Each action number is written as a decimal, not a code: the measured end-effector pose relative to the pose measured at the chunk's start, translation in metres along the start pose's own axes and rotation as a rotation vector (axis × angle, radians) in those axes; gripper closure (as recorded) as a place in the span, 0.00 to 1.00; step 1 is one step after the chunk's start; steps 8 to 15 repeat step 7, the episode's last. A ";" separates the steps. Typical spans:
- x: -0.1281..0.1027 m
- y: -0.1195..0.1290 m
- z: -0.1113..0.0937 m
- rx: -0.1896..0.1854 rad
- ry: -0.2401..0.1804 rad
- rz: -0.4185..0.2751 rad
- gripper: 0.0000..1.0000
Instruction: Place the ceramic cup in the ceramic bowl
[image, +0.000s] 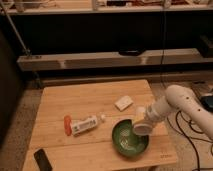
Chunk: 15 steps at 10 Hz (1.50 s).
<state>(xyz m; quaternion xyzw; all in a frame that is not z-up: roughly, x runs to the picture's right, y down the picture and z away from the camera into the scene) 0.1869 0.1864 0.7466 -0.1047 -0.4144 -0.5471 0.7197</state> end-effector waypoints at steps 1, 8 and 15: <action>-0.003 -0.001 0.003 -0.009 -0.027 -0.025 1.00; -0.009 -0.020 -0.010 -0.022 -0.107 -0.145 0.47; -0.009 -0.020 -0.010 -0.022 -0.107 -0.145 0.47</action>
